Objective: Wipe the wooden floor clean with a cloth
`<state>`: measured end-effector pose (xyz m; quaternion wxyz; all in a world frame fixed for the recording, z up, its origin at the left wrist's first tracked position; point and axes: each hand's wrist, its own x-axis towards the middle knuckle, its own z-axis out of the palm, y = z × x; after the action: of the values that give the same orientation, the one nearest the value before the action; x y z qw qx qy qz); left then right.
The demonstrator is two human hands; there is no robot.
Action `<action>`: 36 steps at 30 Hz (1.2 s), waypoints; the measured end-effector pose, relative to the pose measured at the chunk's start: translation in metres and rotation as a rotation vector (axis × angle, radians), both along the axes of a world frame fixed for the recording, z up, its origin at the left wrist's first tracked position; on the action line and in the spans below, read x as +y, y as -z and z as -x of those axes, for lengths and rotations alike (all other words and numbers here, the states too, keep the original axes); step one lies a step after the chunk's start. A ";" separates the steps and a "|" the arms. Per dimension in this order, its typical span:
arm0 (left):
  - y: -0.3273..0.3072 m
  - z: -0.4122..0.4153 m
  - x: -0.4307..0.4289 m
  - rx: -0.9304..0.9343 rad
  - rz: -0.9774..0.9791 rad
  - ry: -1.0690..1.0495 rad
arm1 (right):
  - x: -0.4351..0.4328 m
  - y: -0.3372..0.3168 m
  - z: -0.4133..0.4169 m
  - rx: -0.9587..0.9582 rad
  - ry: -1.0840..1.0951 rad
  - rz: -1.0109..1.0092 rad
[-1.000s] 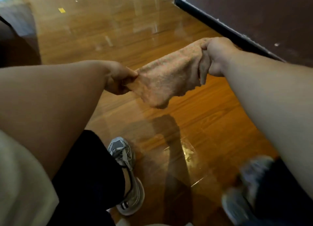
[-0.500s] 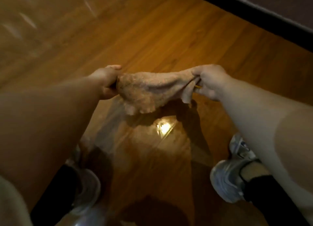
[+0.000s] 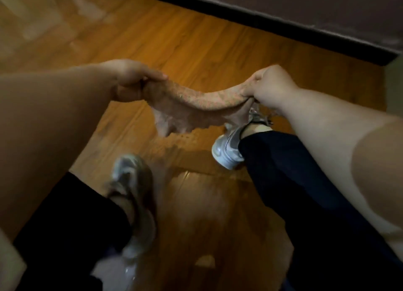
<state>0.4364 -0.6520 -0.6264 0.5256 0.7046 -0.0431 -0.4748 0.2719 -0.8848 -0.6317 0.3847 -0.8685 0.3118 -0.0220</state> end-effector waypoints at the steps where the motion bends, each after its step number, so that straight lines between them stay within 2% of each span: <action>1: -0.020 0.009 -0.007 -0.029 0.012 0.092 | -0.005 -0.017 0.017 -0.010 0.006 0.030; 4: -0.076 0.035 -0.032 -0.228 -0.080 0.193 | -0.023 -0.066 0.055 -0.073 0.062 0.120; 7: -0.116 0.051 -0.048 -0.601 -0.258 0.375 | -0.039 -0.113 0.079 -0.079 0.043 0.163; 8: -0.128 0.055 -0.054 -0.670 -0.274 0.409 | -0.049 -0.128 0.084 -0.063 0.023 0.148; 13: -0.145 0.076 -0.067 -0.708 -0.320 0.490 | -0.075 -0.164 0.116 0.134 -0.107 0.074; 16: -0.138 0.090 -0.081 -0.847 -0.411 0.591 | -0.085 -0.162 0.149 0.104 -0.063 0.123; 18: -0.127 0.098 -0.088 -0.932 -0.420 0.567 | -0.091 -0.153 0.172 0.071 -0.009 0.152; 23: -0.106 0.122 -0.099 -0.824 -0.254 0.423 | -0.102 -0.138 0.228 0.016 0.194 0.067; 26: -0.110 0.143 -0.100 -0.841 -0.181 0.337 | -0.102 -0.141 0.260 -0.047 0.281 -0.103; 29: -0.122 0.170 -0.096 -0.677 -0.009 0.234 | -0.095 -0.150 0.287 -0.168 0.385 -0.301; 31: -0.129 0.192 -0.095 -0.601 0.025 0.191 | -0.081 -0.155 0.294 -0.220 0.409 -0.392; 33: -0.137 0.216 -0.100 -0.606 0.031 0.190 | -0.062 -0.158 0.290 -0.251 0.401 -0.448; 36: -0.152 0.254 -0.110 -0.574 0.136 0.334 | -0.033 -0.161 0.280 -0.266 0.336 -0.468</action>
<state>0.1820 -0.7615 -0.4748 0.4527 0.7561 -0.3358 -0.3325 -0.0078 -0.9181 -0.4709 0.6025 -0.6823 0.3944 -0.1263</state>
